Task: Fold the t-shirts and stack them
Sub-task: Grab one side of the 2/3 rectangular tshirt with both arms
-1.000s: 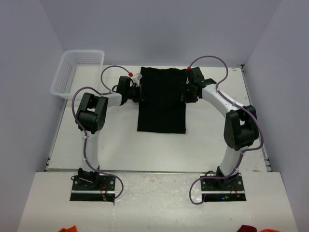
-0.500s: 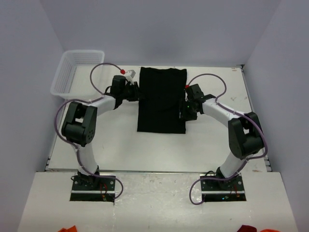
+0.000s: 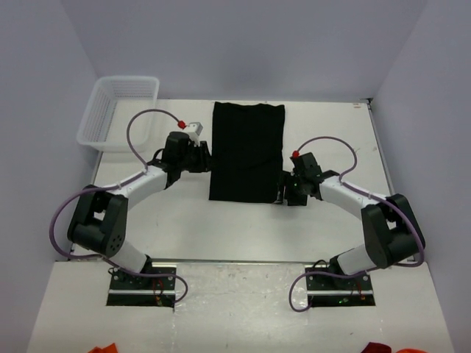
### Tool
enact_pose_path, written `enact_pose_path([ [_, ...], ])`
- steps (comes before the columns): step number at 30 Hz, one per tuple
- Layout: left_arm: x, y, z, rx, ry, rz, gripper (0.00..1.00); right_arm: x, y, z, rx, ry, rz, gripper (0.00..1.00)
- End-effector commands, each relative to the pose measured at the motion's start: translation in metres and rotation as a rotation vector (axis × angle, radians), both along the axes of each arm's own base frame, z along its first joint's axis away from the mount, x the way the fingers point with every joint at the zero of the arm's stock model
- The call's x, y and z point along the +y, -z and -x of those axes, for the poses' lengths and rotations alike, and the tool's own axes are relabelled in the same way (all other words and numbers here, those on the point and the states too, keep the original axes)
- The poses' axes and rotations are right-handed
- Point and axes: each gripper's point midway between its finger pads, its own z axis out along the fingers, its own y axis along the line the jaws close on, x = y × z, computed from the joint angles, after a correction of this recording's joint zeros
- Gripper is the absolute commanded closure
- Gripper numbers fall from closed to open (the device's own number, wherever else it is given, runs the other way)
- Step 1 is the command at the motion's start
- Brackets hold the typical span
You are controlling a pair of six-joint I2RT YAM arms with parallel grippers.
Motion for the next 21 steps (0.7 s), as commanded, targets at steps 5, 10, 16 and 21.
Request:
enact_pose_path([
  [5, -0.008, -0.022, 0.028, -0.042, 0.022, 0.032, 0.55, 0.018, -0.016, -0.02, -0.063, 0.069, -0.101, 0.37],
  [10, -0.012, -0.023, 0.037, -0.045, 0.04, 0.031, 0.55, 0.009, -0.005, -0.022, -0.031, 0.152, -0.055, 0.37],
  [16, -0.007, -0.021, 0.047, -0.042, 0.042, 0.023, 0.55, -0.008, 0.012, -0.021, 0.028, 0.283, 0.036, 0.38],
  [21, -0.005, -0.024, 0.056, -0.046, 0.04, 0.04, 0.55, -0.023, 0.026, -0.019, 0.046, 0.371, 0.097, 0.4],
])
